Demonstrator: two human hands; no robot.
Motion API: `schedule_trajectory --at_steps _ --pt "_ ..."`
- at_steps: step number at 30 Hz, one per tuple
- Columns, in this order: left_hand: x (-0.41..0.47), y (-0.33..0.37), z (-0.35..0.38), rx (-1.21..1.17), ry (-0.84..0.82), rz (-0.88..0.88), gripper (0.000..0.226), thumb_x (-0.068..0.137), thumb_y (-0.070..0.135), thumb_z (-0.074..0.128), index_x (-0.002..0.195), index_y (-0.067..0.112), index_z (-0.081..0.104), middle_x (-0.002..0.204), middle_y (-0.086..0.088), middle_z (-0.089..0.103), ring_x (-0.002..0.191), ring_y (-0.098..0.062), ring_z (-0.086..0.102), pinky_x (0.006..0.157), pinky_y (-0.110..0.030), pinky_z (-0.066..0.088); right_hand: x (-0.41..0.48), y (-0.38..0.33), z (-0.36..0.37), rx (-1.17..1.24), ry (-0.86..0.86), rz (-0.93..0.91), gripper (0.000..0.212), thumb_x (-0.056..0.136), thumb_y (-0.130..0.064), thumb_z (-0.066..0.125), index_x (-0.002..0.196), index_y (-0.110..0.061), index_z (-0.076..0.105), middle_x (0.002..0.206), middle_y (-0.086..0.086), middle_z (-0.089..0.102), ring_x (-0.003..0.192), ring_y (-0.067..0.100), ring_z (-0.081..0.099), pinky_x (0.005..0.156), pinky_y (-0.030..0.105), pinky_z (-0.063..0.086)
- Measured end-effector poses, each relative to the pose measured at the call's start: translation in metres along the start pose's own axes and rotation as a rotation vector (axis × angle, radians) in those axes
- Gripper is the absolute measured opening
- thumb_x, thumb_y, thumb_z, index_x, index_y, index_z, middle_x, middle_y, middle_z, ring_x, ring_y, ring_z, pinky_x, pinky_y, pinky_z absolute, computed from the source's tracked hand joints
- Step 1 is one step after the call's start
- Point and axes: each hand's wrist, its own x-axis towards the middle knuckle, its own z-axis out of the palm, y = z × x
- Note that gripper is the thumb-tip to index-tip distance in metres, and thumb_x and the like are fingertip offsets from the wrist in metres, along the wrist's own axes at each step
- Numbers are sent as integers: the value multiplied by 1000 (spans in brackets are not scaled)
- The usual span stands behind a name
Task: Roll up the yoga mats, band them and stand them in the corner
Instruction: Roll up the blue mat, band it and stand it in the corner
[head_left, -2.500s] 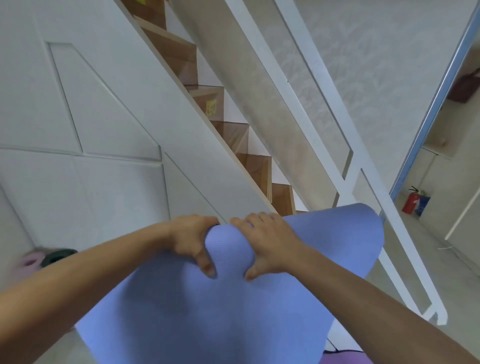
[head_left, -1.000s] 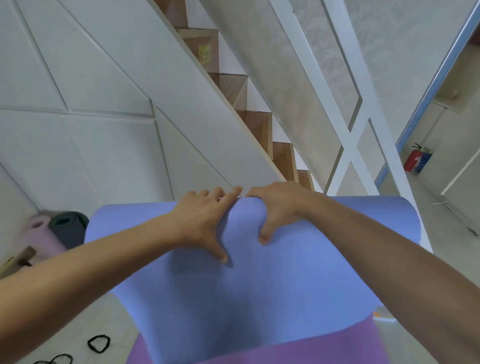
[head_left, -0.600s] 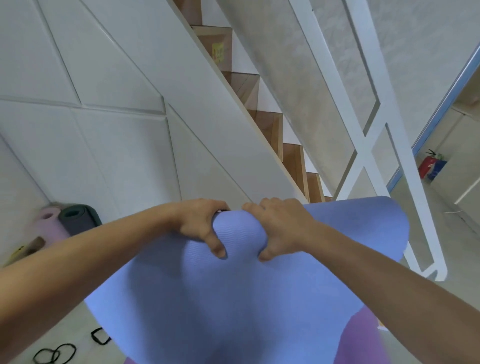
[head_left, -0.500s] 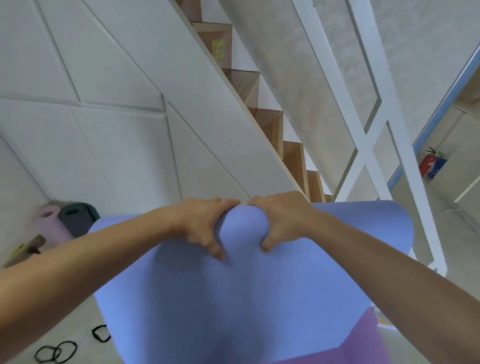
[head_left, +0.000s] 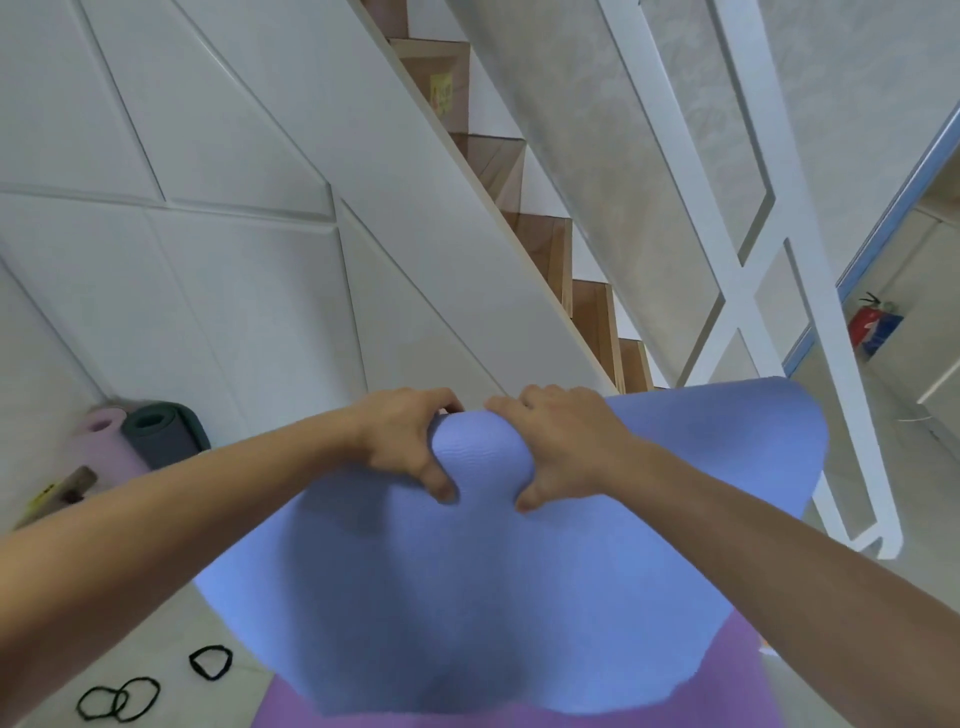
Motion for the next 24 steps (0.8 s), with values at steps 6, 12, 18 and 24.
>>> schedule_trajectory --at_steps 6,12,18,24 --pt "-13 13 27 564 217 147 135 56 71 73 152 30 -12 145 -1 35 123 -26 47 102 -43 41 5 21 -20 297 -180 69 82 52 -65 83 124 -43 51 100 -18 64 94 10 59 79 31 46" --pt "0 1 20 382 238 84 96 57 54 79 139 30 35 122 5 55 103 -24 62 82 -37 50 -3 1 4 98 -59 10 118 57 -76 73 153 -37 17 139 -4 46 123 22 49 98 42 44" --pt "3 0 -5 22 -83 0 98 49 54 88 133 44 39 122 15 59 111 -16 59 94 -37 50 -5 -5 3 14 7 -31 112 59 -73 74 150 -35 21 124 1 50 105 24 55 81 36 43" --pt "-8 14 15 577 159 161 143 47 75 78 152 31 -9 140 3 39 120 -24 50 101 -42 41 3 10 -14 304 -102 65 94 52 -69 81 135 -43 44 109 -16 64 99 12 60 87 35 49"
